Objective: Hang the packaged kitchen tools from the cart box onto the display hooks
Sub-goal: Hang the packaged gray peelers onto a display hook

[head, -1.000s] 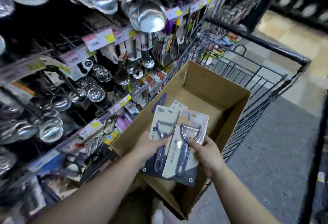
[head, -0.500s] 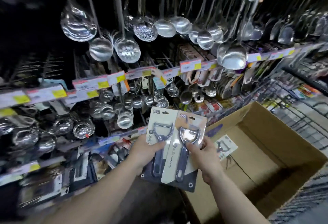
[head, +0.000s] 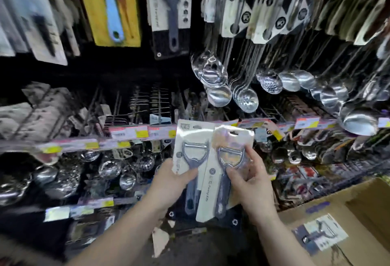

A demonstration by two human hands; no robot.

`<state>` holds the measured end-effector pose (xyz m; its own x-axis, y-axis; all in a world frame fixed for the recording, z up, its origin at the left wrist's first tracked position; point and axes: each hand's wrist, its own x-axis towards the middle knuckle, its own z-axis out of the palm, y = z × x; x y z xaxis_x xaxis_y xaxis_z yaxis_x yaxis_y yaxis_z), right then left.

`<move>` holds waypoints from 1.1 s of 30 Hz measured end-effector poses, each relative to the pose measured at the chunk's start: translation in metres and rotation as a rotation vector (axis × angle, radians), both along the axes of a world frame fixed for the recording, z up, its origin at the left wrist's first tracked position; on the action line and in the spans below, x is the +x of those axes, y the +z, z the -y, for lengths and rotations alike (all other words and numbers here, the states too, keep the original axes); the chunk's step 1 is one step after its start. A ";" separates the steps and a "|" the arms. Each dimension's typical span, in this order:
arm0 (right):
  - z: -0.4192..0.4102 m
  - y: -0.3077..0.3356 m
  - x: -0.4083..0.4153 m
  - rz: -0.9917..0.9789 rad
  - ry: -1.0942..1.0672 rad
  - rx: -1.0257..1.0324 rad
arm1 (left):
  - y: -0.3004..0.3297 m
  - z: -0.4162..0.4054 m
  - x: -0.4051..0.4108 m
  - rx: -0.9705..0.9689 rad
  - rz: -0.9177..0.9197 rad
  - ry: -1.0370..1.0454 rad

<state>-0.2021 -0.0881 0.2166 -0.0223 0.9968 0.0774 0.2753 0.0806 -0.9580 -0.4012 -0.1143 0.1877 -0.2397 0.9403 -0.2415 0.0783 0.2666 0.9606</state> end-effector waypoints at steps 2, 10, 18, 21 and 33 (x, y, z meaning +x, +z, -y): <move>0.000 0.009 -0.025 -0.003 0.012 0.043 | 0.008 0.005 -0.023 0.025 -0.003 0.023; -0.005 0.053 -0.111 -0.139 0.155 0.162 | 0.049 0.014 -0.113 0.165 -0.024 0.137; -0.019 0.104 -0.168 -0.183 0.182 0.314 | 0.096 0.003 -0.166 0.323 -0.032 0.219; -0.028 0.117 -0.175 -0.190 0.179 0.363 | 0.114 -0.002 -0.175 0.360 -0.027 0.215; -0.053 0.147 -0.166 -0.241 0.230 0.408 | 0.142 -0.020 -0.172 0.439 -0.022 0.236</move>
